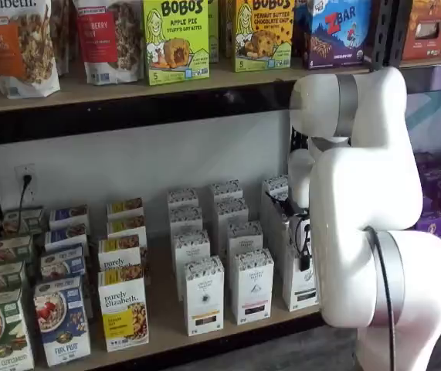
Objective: Pick up the white box with a green strip in the middle, on the bottom shelf, the sixth box from the left
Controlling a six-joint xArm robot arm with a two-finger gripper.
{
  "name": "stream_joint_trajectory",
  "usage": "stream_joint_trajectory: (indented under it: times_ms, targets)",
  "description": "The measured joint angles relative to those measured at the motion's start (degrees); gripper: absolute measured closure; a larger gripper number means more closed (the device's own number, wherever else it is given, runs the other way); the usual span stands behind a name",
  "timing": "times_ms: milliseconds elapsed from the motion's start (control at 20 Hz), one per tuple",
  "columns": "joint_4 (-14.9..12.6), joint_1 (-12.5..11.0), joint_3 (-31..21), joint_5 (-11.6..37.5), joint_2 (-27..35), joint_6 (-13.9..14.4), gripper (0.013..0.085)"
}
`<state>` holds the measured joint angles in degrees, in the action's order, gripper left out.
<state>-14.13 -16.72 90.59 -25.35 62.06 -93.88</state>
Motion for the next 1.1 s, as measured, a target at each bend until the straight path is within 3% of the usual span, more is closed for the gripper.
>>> stream_joint_trajectory:
  times_ms: [150, 250, 450, 850, 1100]
  targets:
    - [0.16, 0.07, 0.02, -0.46, -0.07, -0.08, 0.033]
    - [0.48, 0.14, 0.06, -0.75, -0.13, -0.31, 0.041]
    - [1.1, 0.2, -0.02, -0.9, -0.31, -0.8, 0.049]
    - [-3.39, 0.34, -3.08, 1.23, -2.17, 3.45, 0.049]
    - [-7.91, 1.35, -9.75, 0.9, -6.81, 8.82, 0.049]
